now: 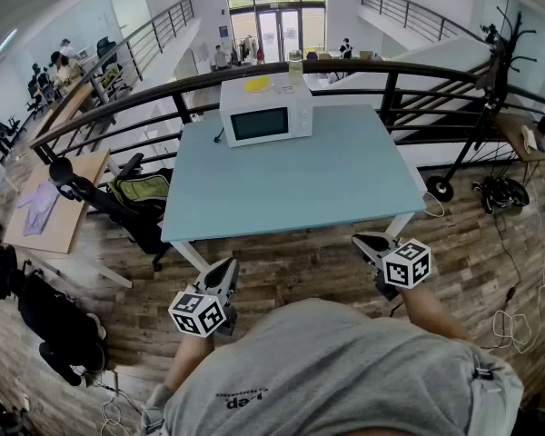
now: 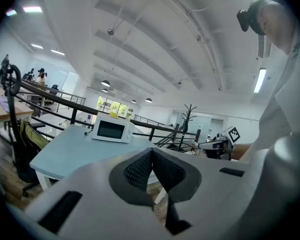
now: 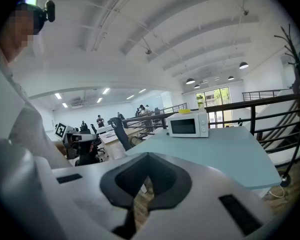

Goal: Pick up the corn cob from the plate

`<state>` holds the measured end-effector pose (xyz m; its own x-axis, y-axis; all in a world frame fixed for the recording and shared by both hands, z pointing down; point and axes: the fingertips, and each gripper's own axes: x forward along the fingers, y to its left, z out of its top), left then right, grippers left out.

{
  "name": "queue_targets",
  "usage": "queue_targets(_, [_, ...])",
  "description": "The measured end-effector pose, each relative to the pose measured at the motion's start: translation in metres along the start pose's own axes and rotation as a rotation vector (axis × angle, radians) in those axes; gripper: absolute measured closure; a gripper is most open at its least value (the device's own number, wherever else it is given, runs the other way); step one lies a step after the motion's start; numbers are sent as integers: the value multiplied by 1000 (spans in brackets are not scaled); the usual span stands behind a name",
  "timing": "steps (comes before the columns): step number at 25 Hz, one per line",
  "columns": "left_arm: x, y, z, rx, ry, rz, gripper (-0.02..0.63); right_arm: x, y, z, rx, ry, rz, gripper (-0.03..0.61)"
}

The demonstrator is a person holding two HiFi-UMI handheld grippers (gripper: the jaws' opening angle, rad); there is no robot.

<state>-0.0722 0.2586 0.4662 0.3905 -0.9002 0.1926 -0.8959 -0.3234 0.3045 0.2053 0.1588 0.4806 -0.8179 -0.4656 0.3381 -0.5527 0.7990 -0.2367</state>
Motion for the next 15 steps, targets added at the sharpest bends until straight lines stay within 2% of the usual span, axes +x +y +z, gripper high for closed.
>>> queue_targets(11, [-1,-15,0,1,-3,-8,595,-18,-1,0,-15,0,-1,565])
queue_targets(15, [3,-25,-3,4,-2,-4,595,-27,-10,-5,35,5,9,565])
